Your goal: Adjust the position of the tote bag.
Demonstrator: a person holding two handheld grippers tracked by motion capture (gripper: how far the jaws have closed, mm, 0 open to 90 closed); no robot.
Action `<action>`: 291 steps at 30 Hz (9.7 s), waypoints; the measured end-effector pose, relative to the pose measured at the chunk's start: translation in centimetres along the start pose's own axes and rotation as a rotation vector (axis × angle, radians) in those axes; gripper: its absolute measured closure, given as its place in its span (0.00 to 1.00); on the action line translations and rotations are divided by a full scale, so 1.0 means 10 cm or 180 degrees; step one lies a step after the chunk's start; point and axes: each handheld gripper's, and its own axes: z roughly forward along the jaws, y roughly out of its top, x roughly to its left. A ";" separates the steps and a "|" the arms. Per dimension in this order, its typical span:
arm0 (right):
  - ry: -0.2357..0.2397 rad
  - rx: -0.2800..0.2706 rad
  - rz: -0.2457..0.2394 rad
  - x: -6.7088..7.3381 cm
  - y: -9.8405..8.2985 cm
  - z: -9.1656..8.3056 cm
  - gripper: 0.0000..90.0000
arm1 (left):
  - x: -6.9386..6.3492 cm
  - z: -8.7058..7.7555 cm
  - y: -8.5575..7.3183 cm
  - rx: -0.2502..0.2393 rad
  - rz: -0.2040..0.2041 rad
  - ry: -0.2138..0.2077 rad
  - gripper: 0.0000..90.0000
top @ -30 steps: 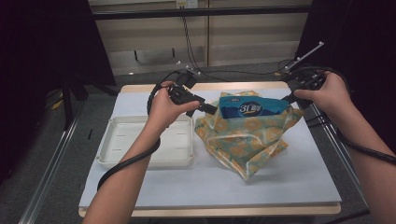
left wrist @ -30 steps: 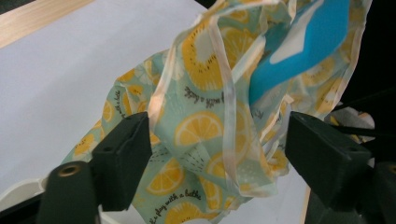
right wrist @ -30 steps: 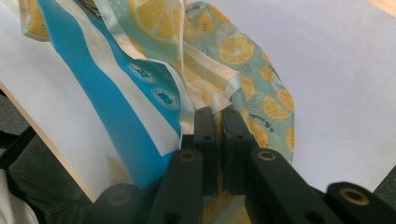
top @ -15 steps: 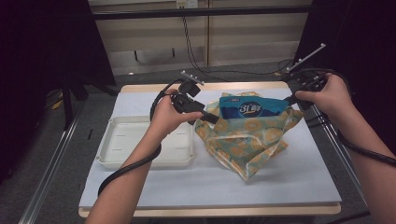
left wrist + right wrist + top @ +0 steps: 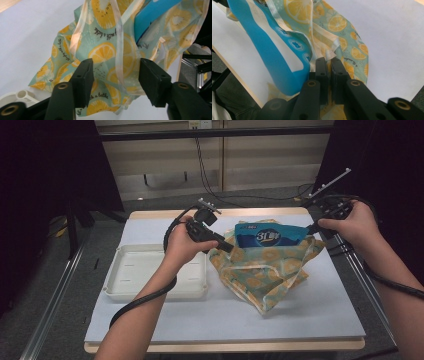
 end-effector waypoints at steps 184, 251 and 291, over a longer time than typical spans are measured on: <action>-0.0012 -0.0158 0.0472 -0.49 -0.77 0.94 1.00 | 0.47 0.59 -0.57 0.0164 -0.0605 -0.0064 1.00; -0.0409 -0.0260 0.0263 -0.31 -1.00 0.76 0.22 | 0.26 0.47 -0.52 0.0269 -0.0352 -0.0060 0.25; -0.0349 -0.0347 -0.0041 0.09 -0.87 0.47 0.08 | 0.21 0.38 -0.48 0.0277 -0.0266 -0.0034 0.17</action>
